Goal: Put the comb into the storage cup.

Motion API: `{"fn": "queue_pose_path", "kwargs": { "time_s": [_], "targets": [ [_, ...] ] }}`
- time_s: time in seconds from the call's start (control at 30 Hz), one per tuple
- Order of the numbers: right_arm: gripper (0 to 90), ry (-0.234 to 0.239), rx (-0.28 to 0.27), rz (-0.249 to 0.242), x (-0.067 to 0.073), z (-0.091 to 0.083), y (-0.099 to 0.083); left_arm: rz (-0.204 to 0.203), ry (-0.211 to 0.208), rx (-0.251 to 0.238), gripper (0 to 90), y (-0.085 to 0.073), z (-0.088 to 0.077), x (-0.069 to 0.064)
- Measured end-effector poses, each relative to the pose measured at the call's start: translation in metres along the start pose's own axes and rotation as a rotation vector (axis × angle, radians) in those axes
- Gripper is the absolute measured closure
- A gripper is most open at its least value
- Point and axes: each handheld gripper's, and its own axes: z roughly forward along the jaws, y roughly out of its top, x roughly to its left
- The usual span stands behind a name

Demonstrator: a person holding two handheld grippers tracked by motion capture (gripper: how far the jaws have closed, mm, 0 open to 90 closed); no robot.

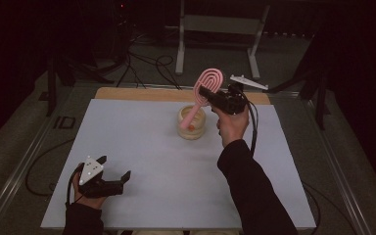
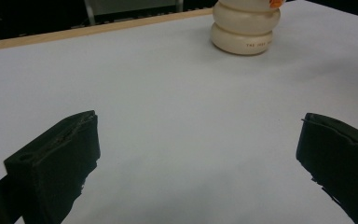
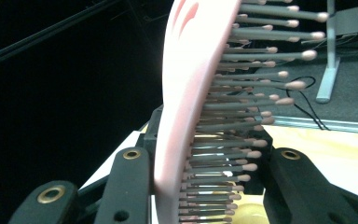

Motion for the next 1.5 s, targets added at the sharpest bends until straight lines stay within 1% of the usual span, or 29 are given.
{"fn": "queue_pose_path", "kwargs": {
  "time_s": [0.3,0.33,0.43,0.5,0.6,1.07,1.17,1.5],
  "targets": [
    [63.7,-0.021,-0.012,-0.014,-0.003,0.000,0.005,-0.001,0.000,-0.002,0.5,0.000,0.000,0.000],
    [63.7,-0.029,-0.014,-0.012,-0.005,0.000,0.007,0.000,0.000,0.000,0.5,0.000,0.000,0.000],
    [63.7,-0.033,-0.016,-0.008,-0.007,-0.001,0.007,-0.001,0.000,-0.001,0.5,0.000,0.000,0.000],
    [63.7,-0.037,-0.020,0.009,-0.009,-0.001,0.008,0.000,0.000,0.000,0.6,0.000,0.000,0.000],
    [63.8,-0.043,-0.022,0.012,-0.012,-0.001,0.008,0.001,0.000,0.001,0.6,0.000,0.000,0.000],
    [63.7,-0.067,-0.029,-0.006,-0.016,-0.002,0.008,0.007,-0.002,0.008,0.6,0.000,0.001,-0.001],
    [63.7,-0.081,-0.039,-0.008,-0.018,-0.004,0.009,0.004,0.000,0.006,0.6,0.000,0.001,-0.001],
    [63.7,-0.103,-0.058,-0.007,-0.022,-0.007,0.010,0.007,0.000,0.008,0.6,0.000,0.001,-0.001]
  ]
}}
